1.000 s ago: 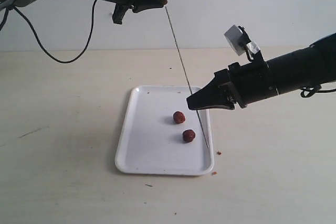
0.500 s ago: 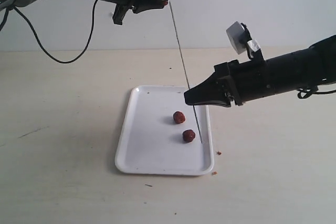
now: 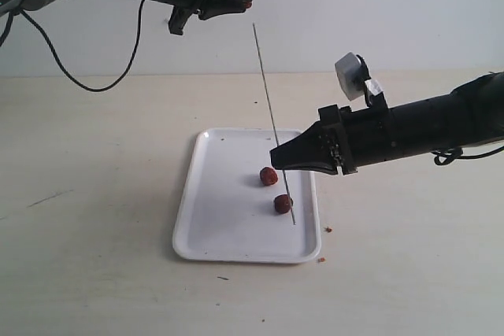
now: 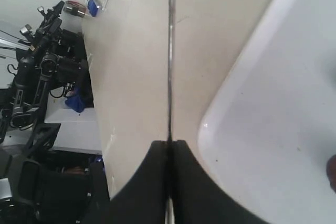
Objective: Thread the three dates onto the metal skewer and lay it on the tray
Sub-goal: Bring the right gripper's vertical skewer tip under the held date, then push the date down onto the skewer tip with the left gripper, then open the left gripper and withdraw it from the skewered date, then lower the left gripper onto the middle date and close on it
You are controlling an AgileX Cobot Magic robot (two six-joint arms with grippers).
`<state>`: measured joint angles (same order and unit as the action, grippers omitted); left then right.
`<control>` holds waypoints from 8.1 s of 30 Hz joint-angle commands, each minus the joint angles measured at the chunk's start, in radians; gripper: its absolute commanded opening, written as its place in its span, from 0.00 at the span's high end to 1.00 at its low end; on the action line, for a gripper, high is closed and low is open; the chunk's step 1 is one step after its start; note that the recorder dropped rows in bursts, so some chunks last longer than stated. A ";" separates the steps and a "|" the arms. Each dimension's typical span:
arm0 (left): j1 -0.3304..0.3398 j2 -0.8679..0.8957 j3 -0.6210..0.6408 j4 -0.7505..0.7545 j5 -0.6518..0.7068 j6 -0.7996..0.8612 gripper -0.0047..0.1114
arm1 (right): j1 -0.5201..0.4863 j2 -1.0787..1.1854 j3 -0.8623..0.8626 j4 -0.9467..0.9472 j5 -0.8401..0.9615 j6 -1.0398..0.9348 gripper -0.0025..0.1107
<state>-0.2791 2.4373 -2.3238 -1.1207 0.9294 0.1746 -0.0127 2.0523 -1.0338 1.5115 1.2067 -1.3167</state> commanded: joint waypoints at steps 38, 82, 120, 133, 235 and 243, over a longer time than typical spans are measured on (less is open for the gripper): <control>-0.051 -0.002 -0.006 0.090 0.063 0.009 0.78 | 0.000 -0.003 -0.002 0.059 0.014 -0.069 0.98; -0.132 -0.002 -0.006 0.123 0.076 0.057 0.78 | 0.000 0.044 -0.222 0.233 -0.096 0.089 0.98; -0.121 -0.070 -0.006 0.338 0.196 0.114 0.39 | -0.137 0.044 -0.222 0.199 -0.107 0.144 0.98; -0.264 -0.034 -0.006 0.844 0.292 0.272 0.39 | -0.222 0.042 -0.222 -0.038 -0.108 0.133 0.98; -0.388 0.133 0.102 0.945 0.269 0.294 0.66 | -0.220 0.042 -0.219 -0.124 -0.108 0.036 0.98; -0.388 0.133 0.102 0.933 0.267 0.290 0.66 | -0.220 0.042 -0.219 -0.124 -0.108 0.036 0.98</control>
<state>-0.6613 2.5598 -2.2286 -0.1602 1.1674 0.4751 -0.2315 2.0972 -1.2486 1.3868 1.0894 -1.2688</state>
